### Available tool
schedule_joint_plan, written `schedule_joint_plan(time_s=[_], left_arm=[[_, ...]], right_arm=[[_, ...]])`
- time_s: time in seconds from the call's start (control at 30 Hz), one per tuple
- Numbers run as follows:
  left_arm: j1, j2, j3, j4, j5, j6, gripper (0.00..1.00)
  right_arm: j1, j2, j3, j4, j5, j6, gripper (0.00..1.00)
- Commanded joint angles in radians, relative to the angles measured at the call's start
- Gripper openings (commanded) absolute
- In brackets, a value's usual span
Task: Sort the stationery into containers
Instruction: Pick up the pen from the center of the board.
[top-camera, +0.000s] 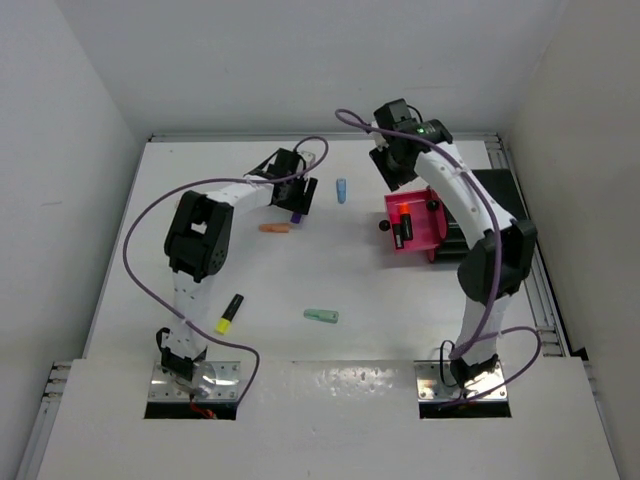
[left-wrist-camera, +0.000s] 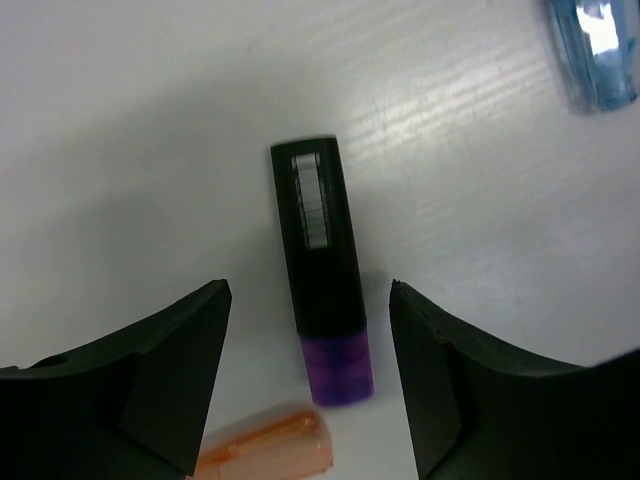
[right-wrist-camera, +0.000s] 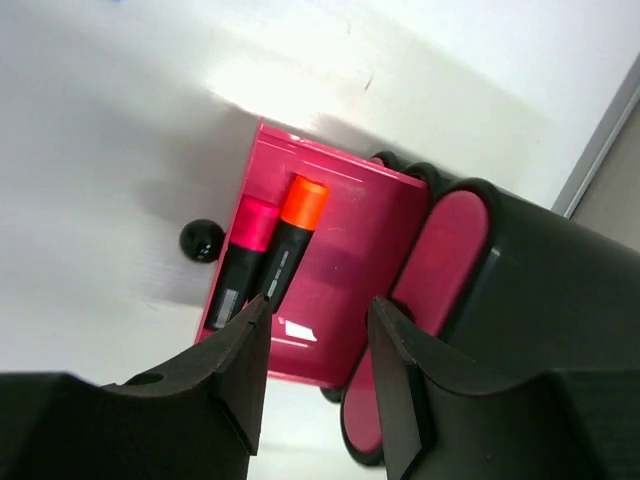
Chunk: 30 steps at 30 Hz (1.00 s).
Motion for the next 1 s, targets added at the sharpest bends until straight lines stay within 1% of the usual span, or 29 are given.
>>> schedule_joint_plan(time_s=[0.0,0.13,0.2,0.27,0.33,0.37,0.4,0.47,0.5,0.53,0.57,0.6,0.63,0.67,0.7,0.73,0.77,0.8,0.83,0.87,0.9,0.97], left_arm=[[0.009,0.051,0.095,0.028,-0.015,0.002,0.71],[0.012,0.117,0.195,-0.015,0.011,0.011,0.59],[0.012,0.146,0.217,-0.046,0.021,0.011,0.56],[0.011,0.163,0.229,-0.066,0.027,0.005,0.51],[0.012,0.166,0.229,-0.08,0.037,0.005,0.49],[0.014,0.166,0.222,-0.086,0.074,0.003,0.46],[0.021,0.166,0.217,-0.1,0.097,0.003,0.37],[0.028,0.152,0.197,-0.144,0.152,-0.006,0.29],[0.029,0.144,0.186,-0.153,0.162,-0.009,0.22],[0.029,0.117,0.171,-0.169,0.186,-0.015,0.19],[0.032,0.103,0.139,-0.179,0.201,-0.017,0.15],[0.032,0.071,0.122,-0.184,0.212,-0.015,0.13],[0.037,0.051,0.107,-0.193,0.252,-0.015,0.1],[0.037,0.028,0.076,-0.19,0.272,-0.014,0.05],[0.038,-0.021,0.058,-0.184,0.333,-0.02,0.04],[0.04,-0.05,0.042,-0.17,0.367,-0.03,0.01],[0.041,-0.07,0.024,-0.169,0.404,-0.038,0.0],[0.041,-0.105,0.022,-0.169,0.495,-0.05,0.0],[0.038,-0.118,0.022,-0.181,0.539,-0.052,0.0],[0.035,-0.136,0.031,-0.201,0.571,-0.06,0.0],[0.026,-0.158,0.027,-0.225,0.618,-0.073,0.0],[0.017,-0.184,0.002,-0.23,0.675,-0.098,0.0]], right_arm=[[-0.006,-0.139,0.011,0.008,-0.055,0.016,0.43],[-0.007,-0.199,-0.043,0.017,-0.08,0.005,0.43],[-0.013,-0.223,-0.05,0.021,-0.097,0.0,0.43],[-0.018,-0.249,-0.073,0.041,-0.141,-0.015,0.42],[-0.021,-0.294,-0.125,0.083,-0.17,-0.027,0.42],[-0.021,-0.31,-0.147,0.097,-0.207,-0.049,0.42],[-0.02,-0.347,-0.167,0.126,-0.23,-0.062,0.43],[-0.01,-0.383,-0.233,0.158,-0.283,-0.102,0.44],[-0.009,-0.421,-0.259,0.194,-0.304,-0.118,0.44],[0.002,-0.441,-0.306,0.216,-0.317,-0.147,0.44],[0.009,-0.456,-0.331,0.259,-0.325,-0.161,0.45],[0.025,-0.488,-0.38,0.279,-0.362,-0.199,0.45],[0.032,-0.504,-0.411,0.307,-0.38,-0.219,0.47],[0.043,-0.521,-0.443,0.365,-0.406,-0.242,0.48],[0.065,-0.557,-0.517,0.394,-0.42,-0.303,0.5],[0.072,-0.58,-0.562,0.434,-0.437,-0.338,0.53],[0.091,-0.6,-0.657,0.518,-0.471,-0.375,0.54],[0.1,-0.642,-0.702,0.561,-0.488,-0.451,0.55],[0.108,-0.657,-0.745,0.633,-0.512,-0.495,0.56],[0.13,-0.674,-0.814,0.659,-0.562,-0.536,0.56],[0.15,-0.688,-0.857,0.695,-0.605,-0.616,0.55],[0.175,-0.685,-0.873,0.703,-0.65,-0.703,0.52]])
